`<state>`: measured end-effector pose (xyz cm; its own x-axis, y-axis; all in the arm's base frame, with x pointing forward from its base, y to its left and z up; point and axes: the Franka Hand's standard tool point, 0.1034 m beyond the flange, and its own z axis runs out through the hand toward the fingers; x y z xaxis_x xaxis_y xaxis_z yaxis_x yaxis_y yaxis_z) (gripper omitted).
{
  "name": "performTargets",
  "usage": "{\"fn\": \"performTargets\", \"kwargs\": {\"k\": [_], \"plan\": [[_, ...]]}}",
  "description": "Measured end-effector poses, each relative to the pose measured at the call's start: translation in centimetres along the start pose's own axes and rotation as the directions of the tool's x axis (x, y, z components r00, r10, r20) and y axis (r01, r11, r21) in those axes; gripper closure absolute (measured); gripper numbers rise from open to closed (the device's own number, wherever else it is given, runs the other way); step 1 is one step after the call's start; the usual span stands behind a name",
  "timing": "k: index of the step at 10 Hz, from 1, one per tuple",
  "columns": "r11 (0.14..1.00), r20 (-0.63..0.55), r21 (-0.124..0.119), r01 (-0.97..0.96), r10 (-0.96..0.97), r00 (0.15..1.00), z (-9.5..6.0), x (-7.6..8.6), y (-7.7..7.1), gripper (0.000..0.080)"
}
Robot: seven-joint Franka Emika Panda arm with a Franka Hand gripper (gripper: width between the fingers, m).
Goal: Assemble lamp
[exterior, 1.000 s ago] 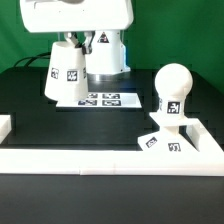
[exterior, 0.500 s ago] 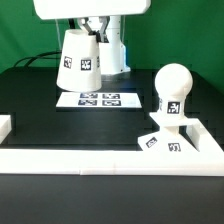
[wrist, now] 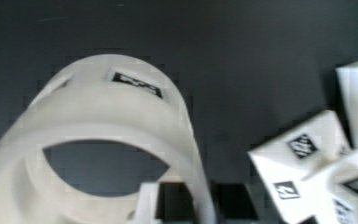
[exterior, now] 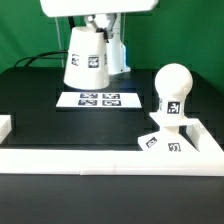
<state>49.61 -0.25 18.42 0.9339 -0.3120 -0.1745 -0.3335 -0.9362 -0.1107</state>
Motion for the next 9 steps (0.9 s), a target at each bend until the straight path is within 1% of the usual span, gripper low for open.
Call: {"fn": "performTargets", "kwargs": {"k": [3,4,5,6,7,9], "plan": [[1.000,-0.026,0.009,-0.027,0.027,0.999,-1.6,0.4,-4.1,0.0752],[0.999,-0.040,0.016,-0.036,0.037,0.999,-2.5,0.7,-5.8,0.0752],[0.998,-0.044,0.020,-0.057,0.058,0.997,-3.2,0.9,-6.8,0.0752],[0.998,-0.042,0.021,-0.053,0.054,0.998,-3.7,1.1,-7.6,0.0752],[0.998,-0.040,0.019,-0.053,0.054,0.998,-3.4,1.0,-7.2,0.0752],[0.998,-0.039,0.018,-0.054,0.054,0.998,-3.3,1.0,-7.2,0.0752]]}}
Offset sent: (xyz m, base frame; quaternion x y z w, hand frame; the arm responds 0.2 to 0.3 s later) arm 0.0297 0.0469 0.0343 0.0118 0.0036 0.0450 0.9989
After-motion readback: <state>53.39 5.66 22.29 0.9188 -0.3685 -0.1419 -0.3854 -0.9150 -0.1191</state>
